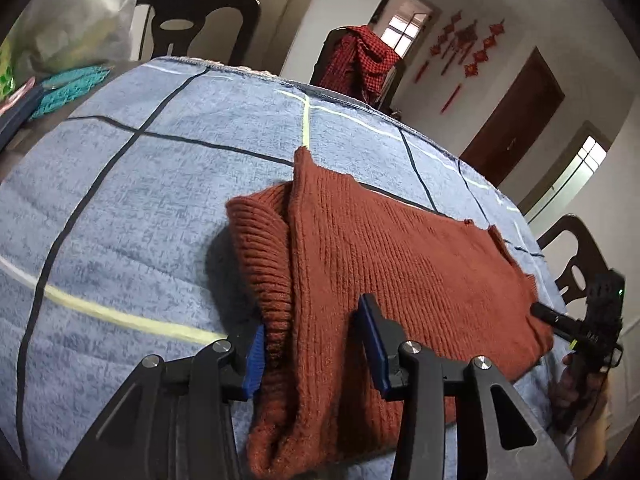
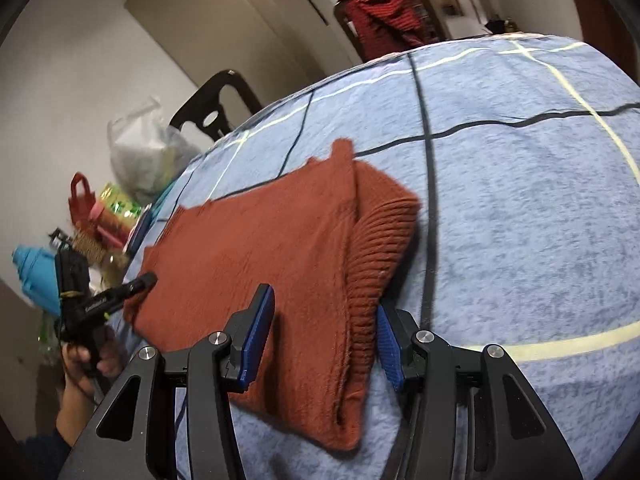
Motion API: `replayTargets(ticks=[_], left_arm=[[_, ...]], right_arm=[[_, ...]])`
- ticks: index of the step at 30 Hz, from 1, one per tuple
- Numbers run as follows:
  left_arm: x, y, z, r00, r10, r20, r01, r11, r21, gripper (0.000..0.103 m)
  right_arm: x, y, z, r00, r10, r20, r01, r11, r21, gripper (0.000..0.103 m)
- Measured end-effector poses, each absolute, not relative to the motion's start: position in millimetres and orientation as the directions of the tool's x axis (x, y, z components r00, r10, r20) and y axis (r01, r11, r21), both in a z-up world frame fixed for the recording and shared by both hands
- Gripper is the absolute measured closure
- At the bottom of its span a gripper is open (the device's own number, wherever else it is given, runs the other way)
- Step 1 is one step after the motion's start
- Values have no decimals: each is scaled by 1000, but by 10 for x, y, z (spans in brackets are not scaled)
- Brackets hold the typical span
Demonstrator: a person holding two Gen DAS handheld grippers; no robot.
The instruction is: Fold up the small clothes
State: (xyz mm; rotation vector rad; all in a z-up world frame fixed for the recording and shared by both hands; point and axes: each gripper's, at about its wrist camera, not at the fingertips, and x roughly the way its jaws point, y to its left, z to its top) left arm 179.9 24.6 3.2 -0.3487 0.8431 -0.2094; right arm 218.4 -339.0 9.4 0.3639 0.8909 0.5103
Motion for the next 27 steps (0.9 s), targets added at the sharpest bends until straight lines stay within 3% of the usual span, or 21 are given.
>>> replayTargets(ticks=[2, 5, 8, 9, 20, 27], left_arm=[[1853, 274, 27, 651, -328, -685, 29, 912, -409, 59], [1871, 235, 36, 653, -309, -691, 25, 921, -389, 71], [1849, 187, 69, 659, -307, -686, 46, 927, -372, 81], [1843, 175, 88, 662, -307, -684, 51, 928, -368, 82], [1602, 101, 690, 685, -380, -622, 166, 912, -374, 85], [1149, 82, 966, 703, -415, -577, 239, 903, -357, 84]], right_arm=[[2223, -3379, 94, 522, 560, -643, -265, 824, 502, 54], [2263, -3367, 96, 519, 570, -637, -245, 813, 528, 56], [2266, -3333, 106, 531, 544, -650, -234, 831, 504, 82], [2280, -3345, 106, 532, 542, -650, -226, 831, 508, 84], [2040, -3334, 596, 568, 581, -584, -281, 803, 526, 89], [1441, -3363, 993, 589, 605, -535, -352, 789, 504, 89]])
